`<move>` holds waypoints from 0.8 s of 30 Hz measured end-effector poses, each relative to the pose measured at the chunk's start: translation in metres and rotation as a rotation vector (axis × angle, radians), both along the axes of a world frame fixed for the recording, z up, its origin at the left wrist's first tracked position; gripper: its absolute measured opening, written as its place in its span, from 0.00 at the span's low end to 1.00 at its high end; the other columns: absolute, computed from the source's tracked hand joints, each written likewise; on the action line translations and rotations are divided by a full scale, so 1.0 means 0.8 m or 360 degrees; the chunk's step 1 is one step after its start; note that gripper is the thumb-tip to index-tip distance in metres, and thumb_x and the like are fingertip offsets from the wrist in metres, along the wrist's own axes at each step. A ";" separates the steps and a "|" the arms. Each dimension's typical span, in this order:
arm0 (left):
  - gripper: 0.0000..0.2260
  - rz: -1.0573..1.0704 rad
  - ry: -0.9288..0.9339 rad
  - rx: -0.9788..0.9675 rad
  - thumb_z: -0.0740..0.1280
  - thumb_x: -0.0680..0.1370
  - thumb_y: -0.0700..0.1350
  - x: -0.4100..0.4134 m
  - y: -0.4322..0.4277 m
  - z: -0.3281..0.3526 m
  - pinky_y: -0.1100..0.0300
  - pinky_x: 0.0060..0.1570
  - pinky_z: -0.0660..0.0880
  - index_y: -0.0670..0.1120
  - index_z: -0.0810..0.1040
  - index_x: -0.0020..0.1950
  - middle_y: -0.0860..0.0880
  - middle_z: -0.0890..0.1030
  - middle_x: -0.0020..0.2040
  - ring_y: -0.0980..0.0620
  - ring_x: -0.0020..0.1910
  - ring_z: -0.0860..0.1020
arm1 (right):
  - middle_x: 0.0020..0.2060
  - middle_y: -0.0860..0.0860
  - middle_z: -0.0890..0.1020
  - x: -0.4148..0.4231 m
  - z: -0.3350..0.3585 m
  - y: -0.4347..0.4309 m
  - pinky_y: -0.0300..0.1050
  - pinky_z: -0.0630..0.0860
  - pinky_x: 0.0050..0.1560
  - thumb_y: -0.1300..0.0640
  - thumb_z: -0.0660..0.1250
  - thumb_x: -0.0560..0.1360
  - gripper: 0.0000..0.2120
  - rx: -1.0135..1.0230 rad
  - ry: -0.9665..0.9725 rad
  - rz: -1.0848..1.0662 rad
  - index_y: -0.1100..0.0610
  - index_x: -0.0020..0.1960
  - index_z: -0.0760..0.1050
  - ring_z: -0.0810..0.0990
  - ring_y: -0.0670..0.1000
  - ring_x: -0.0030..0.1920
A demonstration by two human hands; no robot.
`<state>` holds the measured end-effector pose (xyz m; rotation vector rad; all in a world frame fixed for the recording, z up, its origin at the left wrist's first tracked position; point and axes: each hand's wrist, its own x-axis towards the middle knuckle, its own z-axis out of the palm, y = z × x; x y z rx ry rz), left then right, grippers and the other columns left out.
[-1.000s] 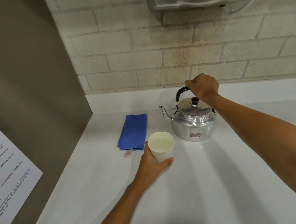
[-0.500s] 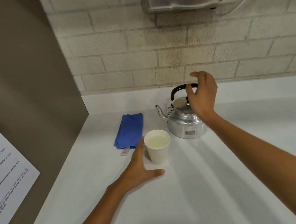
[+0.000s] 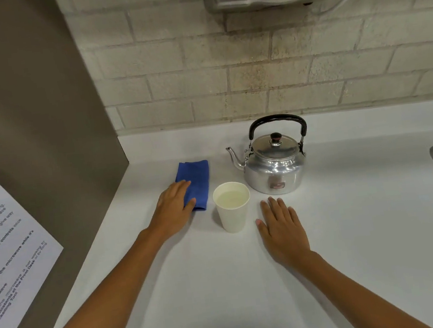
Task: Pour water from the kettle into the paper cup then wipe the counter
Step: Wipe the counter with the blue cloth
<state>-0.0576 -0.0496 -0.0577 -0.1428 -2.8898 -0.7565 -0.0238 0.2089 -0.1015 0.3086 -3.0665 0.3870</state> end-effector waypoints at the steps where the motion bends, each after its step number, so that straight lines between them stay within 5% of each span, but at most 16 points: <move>1: 0.23 -0.0009 0.0017 -0.0105 0.57 0.80 0.48 -0.010 0.003 0.000 0.54 0.72 0.54 0.44 0.58 0.73 0.45 0.60 0.75 0.47 0.74 0.57 | 0.77 0.53 0.50 0.000 0.000 0.000 0.51 0.45 0.76 0.47 0.44 0.81 0.26 0.0009 -0.0019 0.0001 0.55 0.76 0.46 0.46 0.54 0.77; 11: 0.25 0.0031 -0.0172 -0.0634 0.47 0.81 0.51 -0.081 0.025 -0.033 0.51 0.74 0.47 0.42 0.44 0.75 0.42 0.45 0.77 0.43 0.76 0.45 | 0.77 0.53 0.47 0.000 -0.001 -0.006 0.51 0.41 0.76 0.47 0.41 0.81 0.26 0.0020 -0.0052 -0.0048 0.55 0.76 0.43 0.43 0.53 0.77; 18: 0.25 -0.0028 -0.0323 -0.0676 0.46 0.82 0.49 -0.065 0.031 -0.048 0.49 0.75 0.47 0.40 0.41 0.74 0.42 0.46 0.77 0.41 0.75 0.45 | 0.77 0.53 0.46 0.000 -0.002 -0.005 0.51 0.41 0.76 0.46 0.41 0.81 0.26 0.0038 -0.0076 -0.0039 0.55 0.76 0.42 0.42 0.53 0.77; 24: 0.24 -0.0237 -0.0336 -0.0305 0.46 0.81 0.53 0.036 0.024 -0.048 0.59 0.73 0.40 0.48 0.44 0.75 0.52 0.43 0.77 0.52 0.75 0.40 | 0.77 0.53 0.47 0.000 -0.005 -0.003 0.51 0.43 0.76 0.47 0.41 0.80 0.26 0.0046 -0.0051 -0.0030 0.55 0.76 0.43 0.43 0.53 0.77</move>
